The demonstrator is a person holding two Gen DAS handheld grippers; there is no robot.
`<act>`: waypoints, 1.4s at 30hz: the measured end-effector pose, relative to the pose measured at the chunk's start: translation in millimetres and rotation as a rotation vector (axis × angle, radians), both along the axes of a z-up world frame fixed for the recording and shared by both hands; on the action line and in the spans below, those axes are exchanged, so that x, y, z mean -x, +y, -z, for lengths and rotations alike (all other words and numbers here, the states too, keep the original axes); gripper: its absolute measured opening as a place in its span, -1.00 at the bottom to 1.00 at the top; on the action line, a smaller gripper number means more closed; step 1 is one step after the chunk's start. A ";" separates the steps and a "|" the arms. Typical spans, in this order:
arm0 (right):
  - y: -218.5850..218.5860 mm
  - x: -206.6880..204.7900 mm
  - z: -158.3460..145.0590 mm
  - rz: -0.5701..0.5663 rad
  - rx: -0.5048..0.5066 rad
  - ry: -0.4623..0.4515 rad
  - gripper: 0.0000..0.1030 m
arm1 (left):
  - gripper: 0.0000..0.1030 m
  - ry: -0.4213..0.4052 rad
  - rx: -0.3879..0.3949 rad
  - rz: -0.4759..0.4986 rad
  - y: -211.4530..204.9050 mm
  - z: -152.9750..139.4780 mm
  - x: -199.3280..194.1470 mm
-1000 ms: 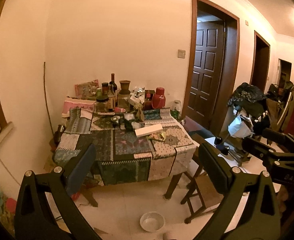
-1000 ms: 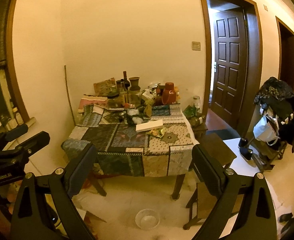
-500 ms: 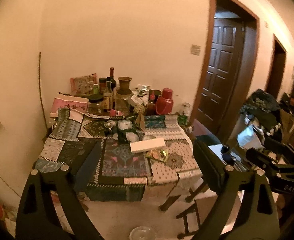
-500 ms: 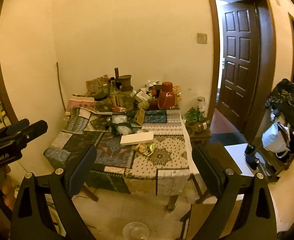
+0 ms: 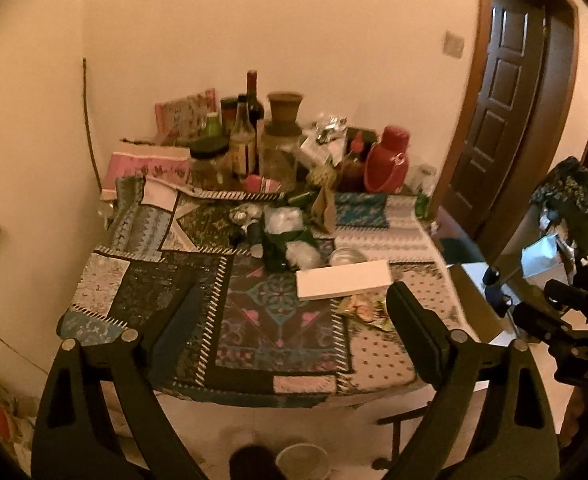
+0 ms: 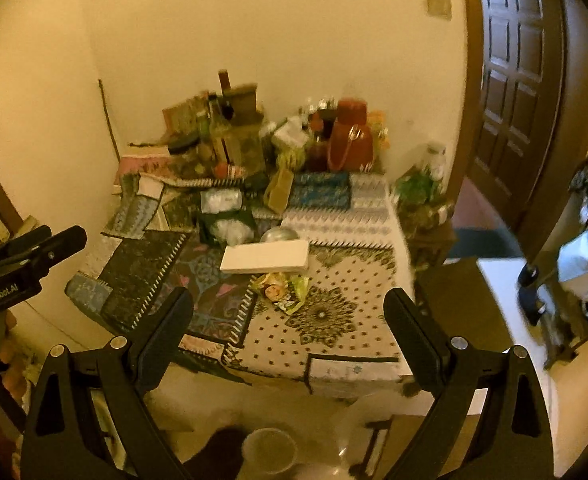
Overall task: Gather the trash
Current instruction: 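Move both tools toward the table over the plastic bag and white box, then grasp the crumpled plastic bag with the left tool while the right tool grasps the white box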
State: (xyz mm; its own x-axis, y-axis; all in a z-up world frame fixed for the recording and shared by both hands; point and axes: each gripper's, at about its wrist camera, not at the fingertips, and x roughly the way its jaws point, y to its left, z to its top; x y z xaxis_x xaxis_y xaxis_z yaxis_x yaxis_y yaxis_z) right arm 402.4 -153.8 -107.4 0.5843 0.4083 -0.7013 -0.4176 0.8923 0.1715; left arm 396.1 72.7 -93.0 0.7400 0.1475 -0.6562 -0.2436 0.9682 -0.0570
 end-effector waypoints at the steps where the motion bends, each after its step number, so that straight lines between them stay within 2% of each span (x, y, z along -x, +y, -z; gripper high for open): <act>1: 5.9 -10.1 6.6 0.004 -0.009 0.028 0.84 | 0.81 0.015 0.006 0.005 9.5 7.0 -11.3; 7: 32.6 -73.6 45.9 0.087 -0.069 0.169 0.84 | 0.81 0.089 0.039 0.062 57.1 37.7 -69.9; 13: 51.5 -139.3 108.8 0.196 -0.144 0.370 0.79 | 0.81 0.188 0.111 0.093 96.7 82.7 -138.7; 17: 53.5 -168.5 144.4 0.265 -0.181 0.474 0.74 | 0.80 0.243 0.206 0.118 110.2 113.8 -173.3; 23: 58.2 -191.5 179.5 0.302 -0.213 0.561 0.62 | 0.62 0.313 0.363 0.114 119.5 156.0 -209.0; 27: 59.4 -197.5 191.3 0.307 -0.245 0.589 0.48 | 0.57 0.354 0.420 0.107 121.5 176.7 -224.1; 32: 57.6 -201.0 196.7 0.287 -0.310 0.625 0.07 | 0.38 0.391 0.467 0.127 118.9 192.1 -237.0; 37: 60.4 -201.4 183.9 0.247 -0.359 0.613 -0.39 | -0.22 0.410 0.475 0.139 112.2 197.8 -242.6; 42: 72.8 -199.2 159.1 0.203 -0.322 0.535 -0.50 | -0.45 0.385 0.451 0.143 109.1 187.5 -239.8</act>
State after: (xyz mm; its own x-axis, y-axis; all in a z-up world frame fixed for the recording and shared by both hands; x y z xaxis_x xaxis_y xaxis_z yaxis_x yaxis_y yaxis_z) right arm 601.6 -80.9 -266.5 0.2761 0.5648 -0.7777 -0.0295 0.8137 0.5805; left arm 635.9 181.8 -280.5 0.4290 -0.2905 -0.8553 -0.1973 0.8938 -0.4026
